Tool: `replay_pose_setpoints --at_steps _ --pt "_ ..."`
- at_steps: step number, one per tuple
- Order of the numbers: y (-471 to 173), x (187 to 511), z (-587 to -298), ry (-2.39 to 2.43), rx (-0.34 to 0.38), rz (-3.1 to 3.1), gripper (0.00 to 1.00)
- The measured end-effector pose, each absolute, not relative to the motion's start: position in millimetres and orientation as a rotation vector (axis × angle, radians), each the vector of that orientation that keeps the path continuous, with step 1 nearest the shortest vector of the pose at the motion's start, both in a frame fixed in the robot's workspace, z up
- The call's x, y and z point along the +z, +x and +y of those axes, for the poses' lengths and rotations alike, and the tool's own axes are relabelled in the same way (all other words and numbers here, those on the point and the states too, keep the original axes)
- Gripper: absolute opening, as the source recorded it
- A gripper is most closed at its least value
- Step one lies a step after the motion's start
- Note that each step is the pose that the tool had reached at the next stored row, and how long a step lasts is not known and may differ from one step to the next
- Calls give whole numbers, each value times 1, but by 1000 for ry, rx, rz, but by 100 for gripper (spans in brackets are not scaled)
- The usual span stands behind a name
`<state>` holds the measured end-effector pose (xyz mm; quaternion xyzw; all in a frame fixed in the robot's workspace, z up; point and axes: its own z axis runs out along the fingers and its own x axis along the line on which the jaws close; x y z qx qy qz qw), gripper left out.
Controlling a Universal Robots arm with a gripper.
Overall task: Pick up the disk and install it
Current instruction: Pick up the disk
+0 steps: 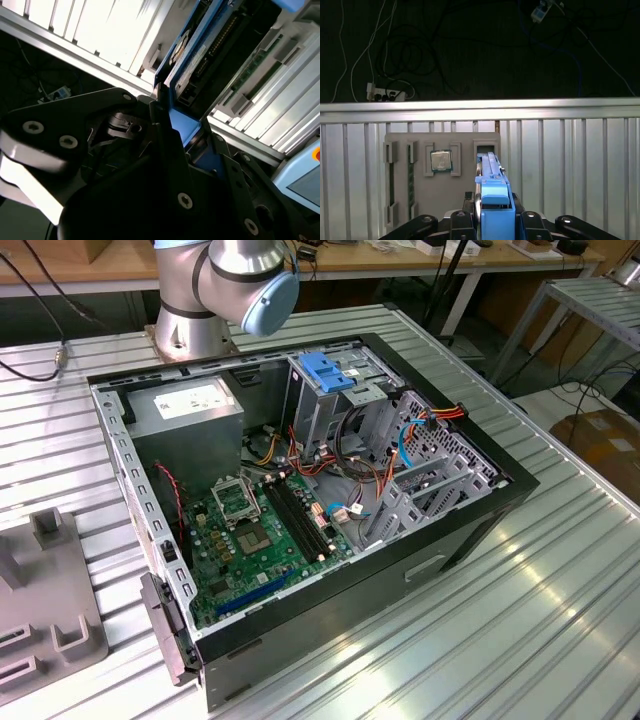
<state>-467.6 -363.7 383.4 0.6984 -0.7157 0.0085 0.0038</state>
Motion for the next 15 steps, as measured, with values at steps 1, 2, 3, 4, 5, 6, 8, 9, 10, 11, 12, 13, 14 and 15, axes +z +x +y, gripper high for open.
replay_pose_setpoints --at_steps 1,2,3,4,5,6,8,9,10,11,12,13,14,15 --pt "-468 384 -364 2189 27 -2243 37" --pt "-468 385 -364 2189 27 -2243 37" --pt "-468 385 -364 2189 26 -2243 37" --pt "-468 386 -364 2189 26 -2243 37" --pt "-468 386 -364 2189 26 -2243 37" --pt "-468 387 -364 2189 26 -2243 37" --pt "-468 388 -364 2189 26 -2243 37" --pt "-468 389 -364 2189 26 -2243 37" --pt "-468 390 -364 2189 26 -2243 37" --pt "-468 390 -364 2189 26 -2243 37" --pt "-468 392 -364 2189 26 -2243 37" --pt "-468 393 -364 2189 26 -2243 37" --pt "-468 394 -364 2189 26 -2243 37" --pt "-468 395 -364 2189 26 -2243 37"
